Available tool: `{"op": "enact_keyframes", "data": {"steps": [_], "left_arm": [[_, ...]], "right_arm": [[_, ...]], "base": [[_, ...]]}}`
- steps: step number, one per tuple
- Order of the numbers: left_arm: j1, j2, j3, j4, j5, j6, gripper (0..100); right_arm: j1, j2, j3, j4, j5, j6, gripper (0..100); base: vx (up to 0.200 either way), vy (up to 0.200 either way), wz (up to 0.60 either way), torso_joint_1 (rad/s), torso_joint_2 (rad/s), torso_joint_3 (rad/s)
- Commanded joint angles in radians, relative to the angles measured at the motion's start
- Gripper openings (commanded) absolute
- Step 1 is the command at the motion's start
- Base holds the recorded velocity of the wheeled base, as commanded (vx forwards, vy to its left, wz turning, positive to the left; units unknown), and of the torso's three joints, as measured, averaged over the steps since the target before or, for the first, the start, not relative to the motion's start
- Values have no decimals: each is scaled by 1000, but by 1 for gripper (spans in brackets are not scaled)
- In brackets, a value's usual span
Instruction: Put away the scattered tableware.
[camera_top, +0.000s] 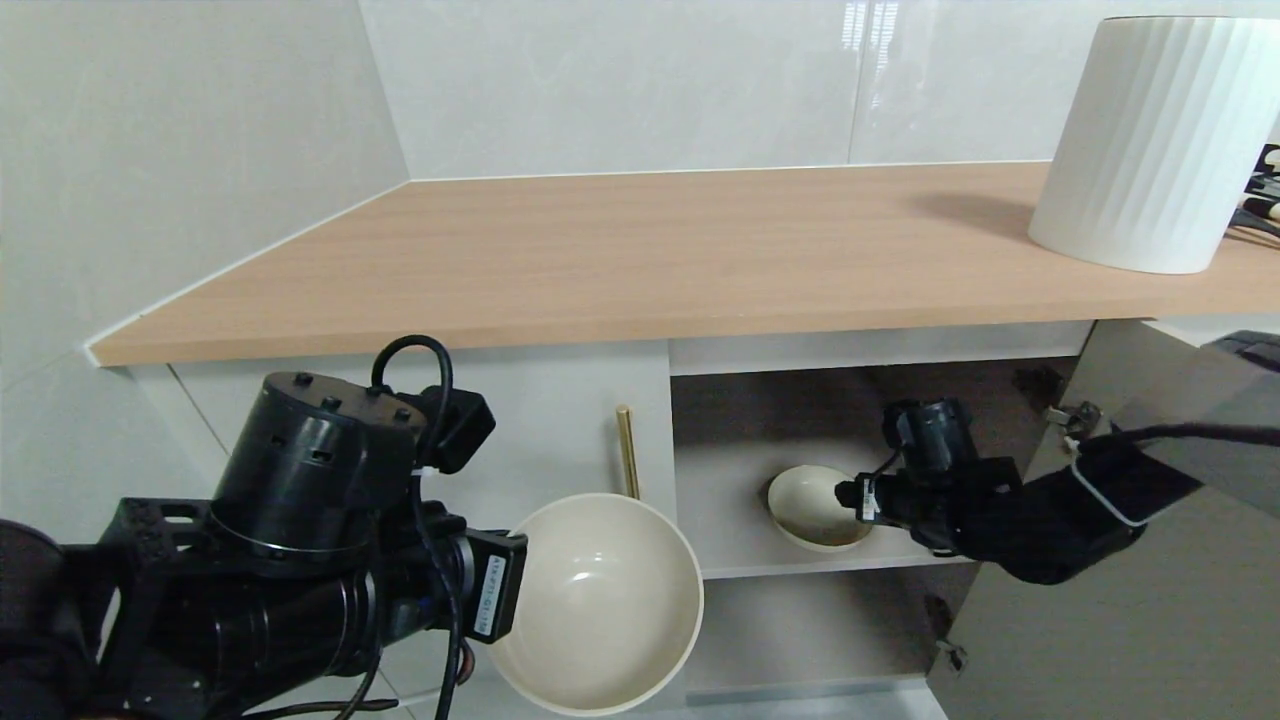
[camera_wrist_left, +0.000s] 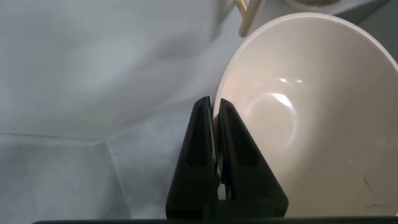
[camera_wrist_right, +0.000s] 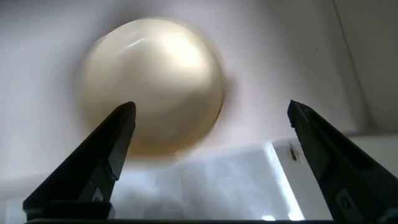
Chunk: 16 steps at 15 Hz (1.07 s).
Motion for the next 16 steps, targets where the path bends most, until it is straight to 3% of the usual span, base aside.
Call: {"op": "enact_keyframes", "data": {"steps": [1,2,4,5,7,9,10,12,16], "left_arm": [[-3,14,-7,-4,0,26,0],[-1,5,-25,-12,2,132,0],[-1,14,-33,-18,0,207,0],[-3,49,-37,-30,-14,214,0],[-10,121,-34,-87,-14,207,0],[-43,173,-34,-133,-10,152,0],[-67,198,-34,-165,-9,98,0],[-90,223,-34,-176,0,86,0],[-126,216,-36,-205,9,50,0]], "right_arm": [[69,-270,165,8,71,-108,100],[124,-380,198,20,96,-125,100],[179,-487,205,127,122,-125,100],[207,-538,198,189,175,-119,100],[285,-581,194,252,220,-73,100],[320,-586,196,262,223,-61,100],[337,-584,201,264,243,-61,100],[368,-583,217,264,297,-61,100],[388,-526,216,262,303,-44,100]], "base": [[0,0,0,0,0,0],[0,0,0,0,0,0],[0,0,0,0,0,0],[0,0,0,0,0,0],[0,0,0,0,0,0],[0,0,0,0,0,0],[0,0,0,0,0,0],[0,0,0,0,0,0],[0,0,0,0,0,0]]}}
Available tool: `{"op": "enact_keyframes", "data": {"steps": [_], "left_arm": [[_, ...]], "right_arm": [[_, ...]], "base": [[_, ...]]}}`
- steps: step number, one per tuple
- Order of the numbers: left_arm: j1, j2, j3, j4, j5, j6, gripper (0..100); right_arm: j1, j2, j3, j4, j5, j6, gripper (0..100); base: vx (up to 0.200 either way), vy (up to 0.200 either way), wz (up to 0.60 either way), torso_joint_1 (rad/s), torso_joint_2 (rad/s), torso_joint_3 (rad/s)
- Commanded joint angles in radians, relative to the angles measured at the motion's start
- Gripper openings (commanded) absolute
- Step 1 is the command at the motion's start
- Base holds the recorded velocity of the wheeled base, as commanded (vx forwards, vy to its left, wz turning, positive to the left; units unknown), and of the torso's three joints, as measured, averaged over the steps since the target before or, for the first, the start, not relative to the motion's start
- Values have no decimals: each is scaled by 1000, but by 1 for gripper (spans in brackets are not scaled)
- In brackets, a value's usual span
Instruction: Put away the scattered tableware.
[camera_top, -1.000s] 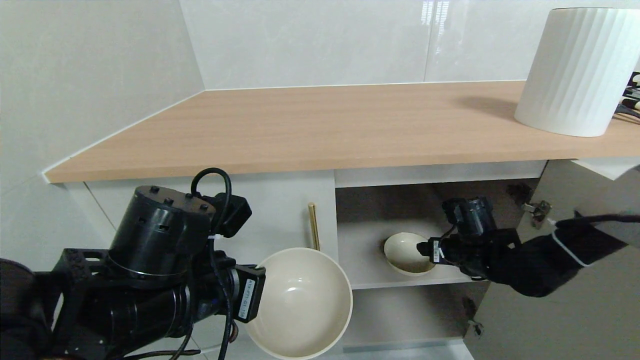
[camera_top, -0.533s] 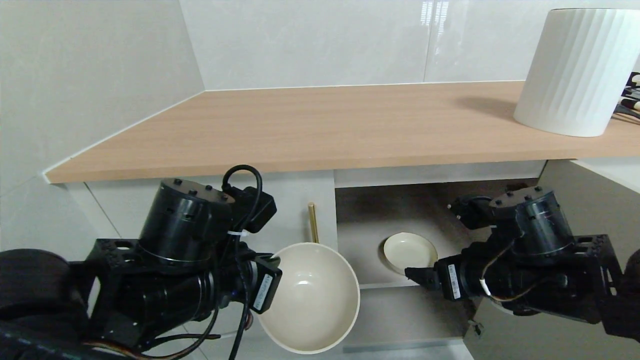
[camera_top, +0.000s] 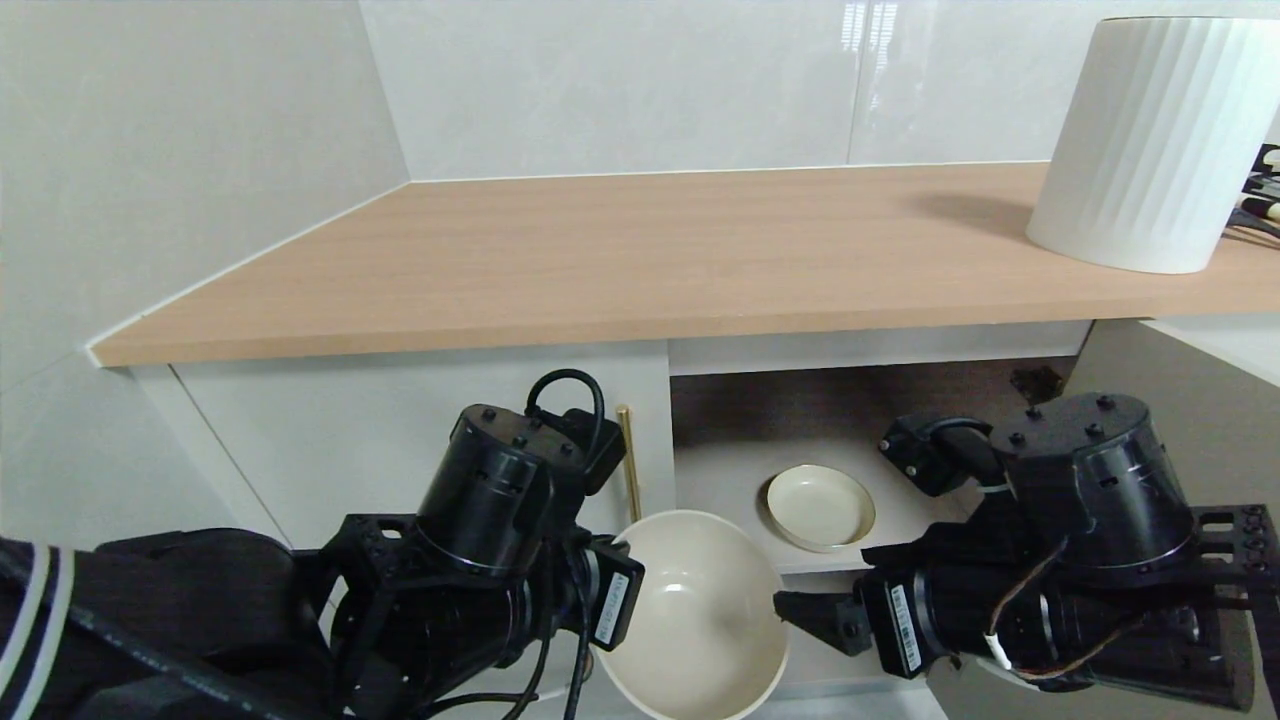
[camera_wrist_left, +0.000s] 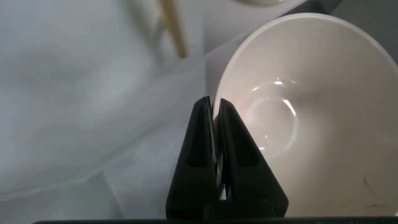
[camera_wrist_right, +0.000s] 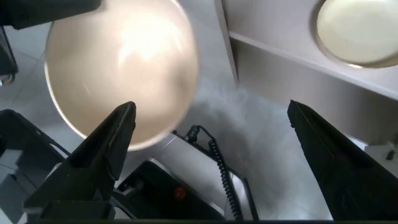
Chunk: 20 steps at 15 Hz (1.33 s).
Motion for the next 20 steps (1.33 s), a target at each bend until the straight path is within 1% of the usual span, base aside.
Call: {"op": "enact_keyframes", "data": {"steps": [1,9,10,17,20], "left_arm": [[-13,4,2,-7,2,-2,0],[-27,13,2,-9,1,-2,0],[-30,16,2,-9,1,-2,0],[-36,36,3,-7,2,-2,0],[-36,36,3,-9,11,-2,0]], "right_arm": [[18,44,0,-4,1,4,100],[19,124,-18,-13,-5,31,100],[18,128,-23,-13,-5,40,0],[35,141,-26,-13,-5,44,0],[35,141,-27,-13,-5,44,0]], "base": [[0,0,0,0,0,0],[0,0,0,0,0,0],[0,0,0,0,0,0],[0,0,0,0,0,0],[0,0,0,0,0,0]]}}
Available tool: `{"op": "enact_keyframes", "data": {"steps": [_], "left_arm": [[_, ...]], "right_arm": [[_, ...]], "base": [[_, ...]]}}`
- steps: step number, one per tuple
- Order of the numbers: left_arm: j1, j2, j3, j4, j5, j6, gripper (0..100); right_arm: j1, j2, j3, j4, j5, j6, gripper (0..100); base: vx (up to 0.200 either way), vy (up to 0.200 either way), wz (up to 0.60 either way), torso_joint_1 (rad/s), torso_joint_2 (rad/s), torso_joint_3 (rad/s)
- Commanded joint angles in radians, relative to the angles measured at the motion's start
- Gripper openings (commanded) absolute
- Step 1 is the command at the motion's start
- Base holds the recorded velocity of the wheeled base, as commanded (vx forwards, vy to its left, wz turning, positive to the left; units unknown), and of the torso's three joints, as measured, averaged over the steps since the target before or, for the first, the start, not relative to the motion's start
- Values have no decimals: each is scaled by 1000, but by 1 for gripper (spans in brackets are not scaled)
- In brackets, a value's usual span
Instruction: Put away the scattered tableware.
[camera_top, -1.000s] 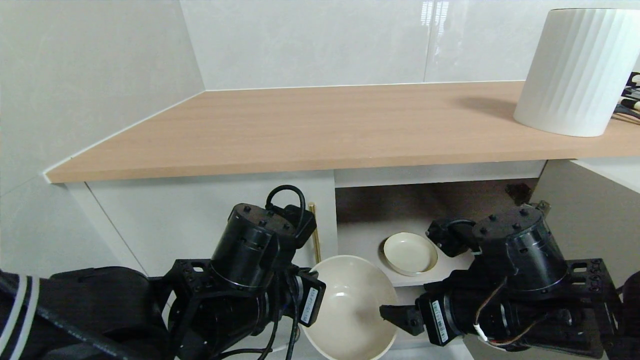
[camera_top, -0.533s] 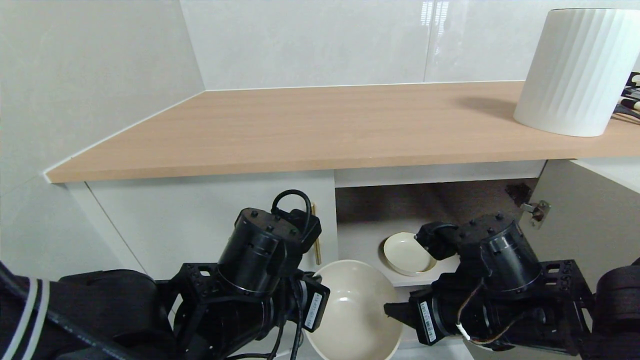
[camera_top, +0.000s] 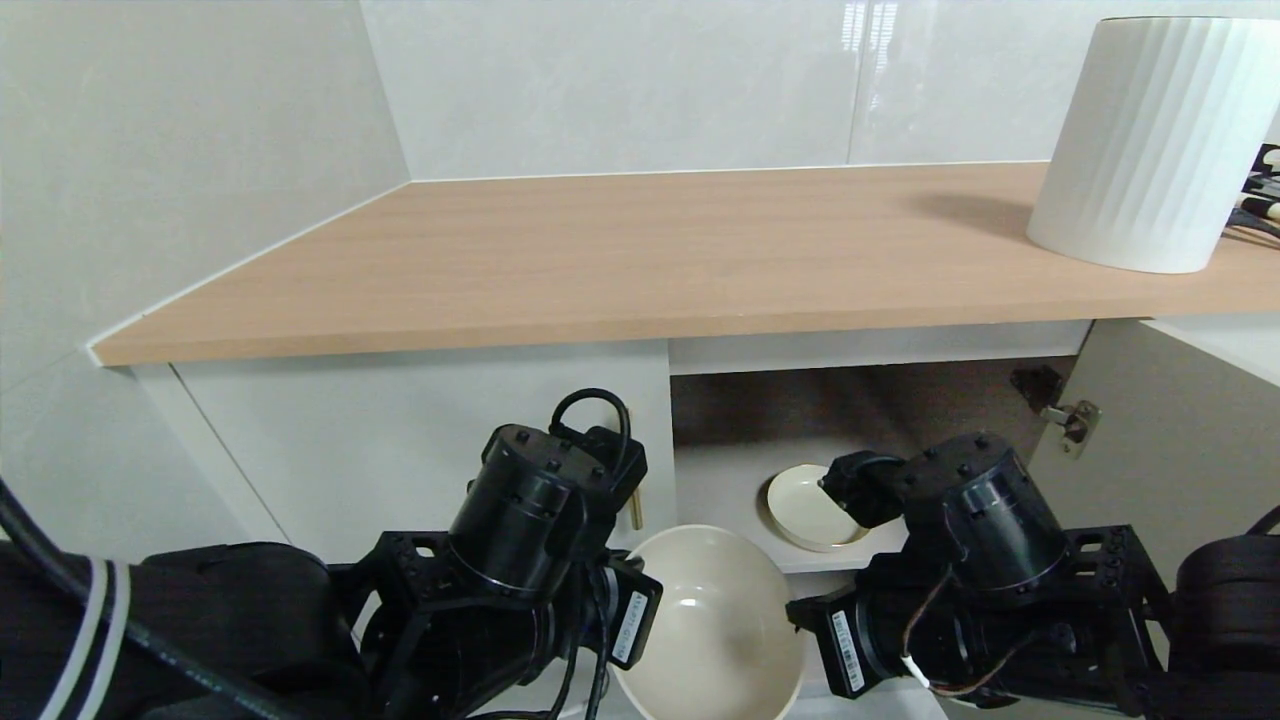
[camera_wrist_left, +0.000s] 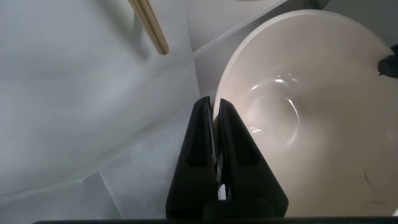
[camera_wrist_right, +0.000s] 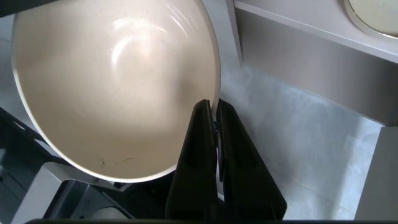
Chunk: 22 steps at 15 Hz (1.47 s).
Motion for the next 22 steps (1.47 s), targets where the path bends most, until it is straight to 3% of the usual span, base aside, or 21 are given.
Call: {"op": "enact_keyframes", "data": {"steps": [1,2,3,6,10,13,16,22], "left_arm": [[0,1,0,1,4,0,0],[0,1,2,1,5,1,0],[0,3,3,-1,5,3,100],[0,-7,2,-12,7,0,100],[3,-23,3,-67,80,0,100],[6,-68,3,-68,82,-8,100],[8,-86,3,-68,82,-20,100],[8,-89,3,-68,83,-22,100]], "right_arm": [[0,3,2,-1,1,-1,0],[0,7,2,-1,1,-2,0],[0,14,2,-1,1,-2,0],[0,18,2,-1,1,-1,0],[-3,27,2,-1,-21,-1,0],[-49,66,-17,-1,-62,7,0],[-211,144,-81,9,-79,26,0],[-369,268,-187,9,-113,47,0]], "base": [[0,0,0,0,0,0],[0,0,0,0,0,0],[0,0,0,0,0,0],[0,0,0,0,0,0],[0,0,0,0,0,0],[0,0,0,0,0,0],[0,0,0,0,0,0],[0,0,0,0,0,0]]}}
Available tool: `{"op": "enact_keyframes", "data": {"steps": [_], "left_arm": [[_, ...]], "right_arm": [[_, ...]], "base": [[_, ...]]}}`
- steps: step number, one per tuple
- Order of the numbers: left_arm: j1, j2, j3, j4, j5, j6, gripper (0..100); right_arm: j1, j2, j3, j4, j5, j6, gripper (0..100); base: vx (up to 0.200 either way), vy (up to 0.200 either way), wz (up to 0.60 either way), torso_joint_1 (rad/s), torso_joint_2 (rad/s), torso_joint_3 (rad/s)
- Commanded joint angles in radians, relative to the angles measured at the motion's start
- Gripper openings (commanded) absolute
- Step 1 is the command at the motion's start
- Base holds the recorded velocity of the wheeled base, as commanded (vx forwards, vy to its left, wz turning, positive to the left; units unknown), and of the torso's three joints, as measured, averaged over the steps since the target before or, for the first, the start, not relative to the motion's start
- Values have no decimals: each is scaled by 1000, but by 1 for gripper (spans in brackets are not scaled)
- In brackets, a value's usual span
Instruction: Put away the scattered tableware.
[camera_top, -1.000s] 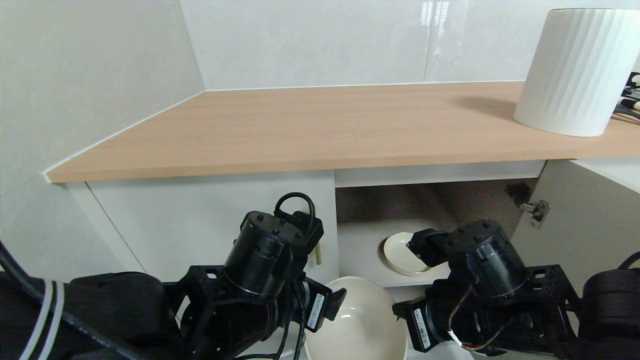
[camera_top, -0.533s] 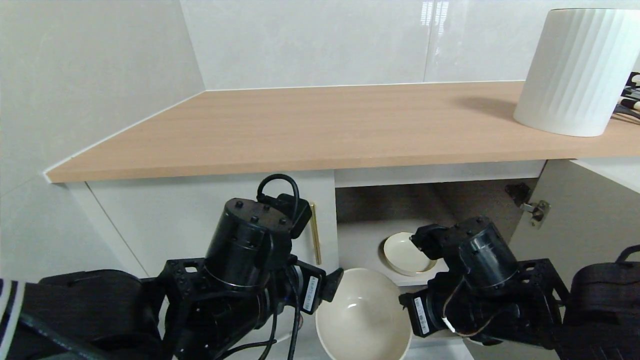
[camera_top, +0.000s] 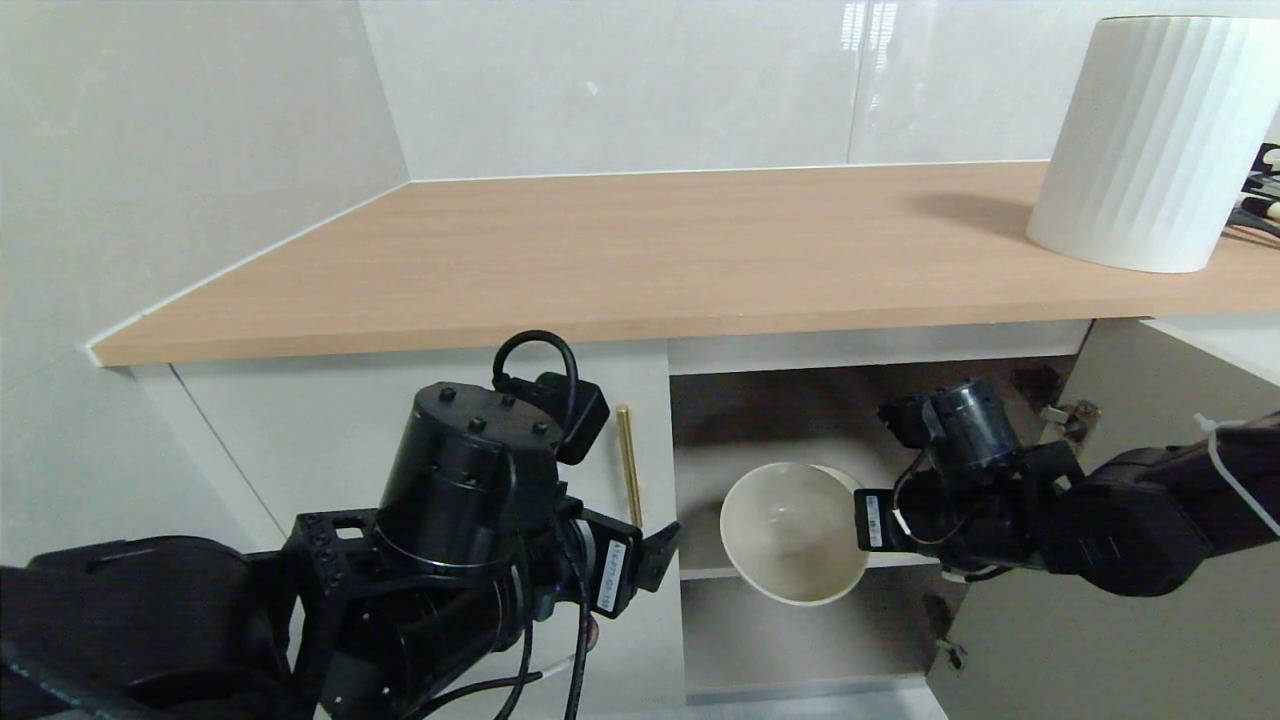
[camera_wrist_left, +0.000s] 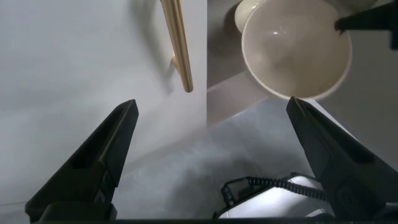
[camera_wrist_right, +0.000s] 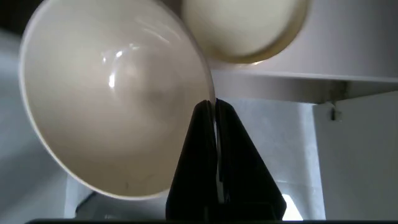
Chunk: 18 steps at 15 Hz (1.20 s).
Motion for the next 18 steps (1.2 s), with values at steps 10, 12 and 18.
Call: {"op": "enact_keyframes", "data": {"steps": [10,12,18], "left_arm": [[3,-5,-2,-1,0,0,100],[3,-5,-2,-1,0,0,100],[3,-3,-2,-1,0,0,100]], "right_arm": [[-165,219,-179,-18,-75,112,0],[-177,249,-182,-78,-82,110,0],[-177,308,-218,-124,-82,109,0]], "base": [[0,0,0,0,0,0],[0,0,0,0,0,0],[0,0,0,0,0,0]]}}
